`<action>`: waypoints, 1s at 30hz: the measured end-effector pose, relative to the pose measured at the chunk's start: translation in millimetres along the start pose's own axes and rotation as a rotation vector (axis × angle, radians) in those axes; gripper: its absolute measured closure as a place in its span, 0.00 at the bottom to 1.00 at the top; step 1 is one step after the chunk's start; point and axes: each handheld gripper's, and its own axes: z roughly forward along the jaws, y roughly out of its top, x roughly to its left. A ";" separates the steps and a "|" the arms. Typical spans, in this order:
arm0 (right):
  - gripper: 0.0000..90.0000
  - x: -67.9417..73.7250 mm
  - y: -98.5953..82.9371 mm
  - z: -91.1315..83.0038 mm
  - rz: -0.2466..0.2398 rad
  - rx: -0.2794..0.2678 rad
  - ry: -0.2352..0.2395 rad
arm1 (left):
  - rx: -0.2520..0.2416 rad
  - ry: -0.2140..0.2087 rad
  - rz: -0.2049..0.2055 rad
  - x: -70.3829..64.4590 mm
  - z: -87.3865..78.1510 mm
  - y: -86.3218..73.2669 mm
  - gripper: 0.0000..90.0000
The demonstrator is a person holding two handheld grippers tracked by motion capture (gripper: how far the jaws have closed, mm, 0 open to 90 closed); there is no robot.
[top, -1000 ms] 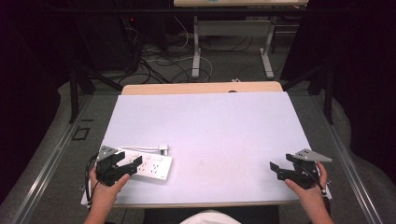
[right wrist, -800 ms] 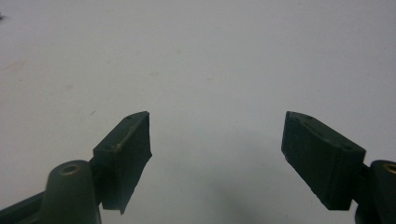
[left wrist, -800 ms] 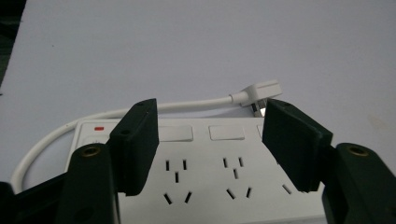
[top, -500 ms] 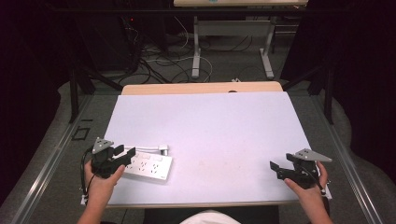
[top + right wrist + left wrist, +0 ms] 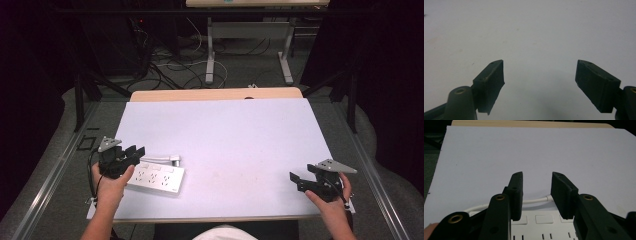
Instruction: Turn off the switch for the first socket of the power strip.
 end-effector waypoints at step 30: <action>0.25 -1.9 -0.9 2.1 0.006 0.000 0.000 | 0.107 0.054 -0.057 17.9 20.6 -16.7 1.00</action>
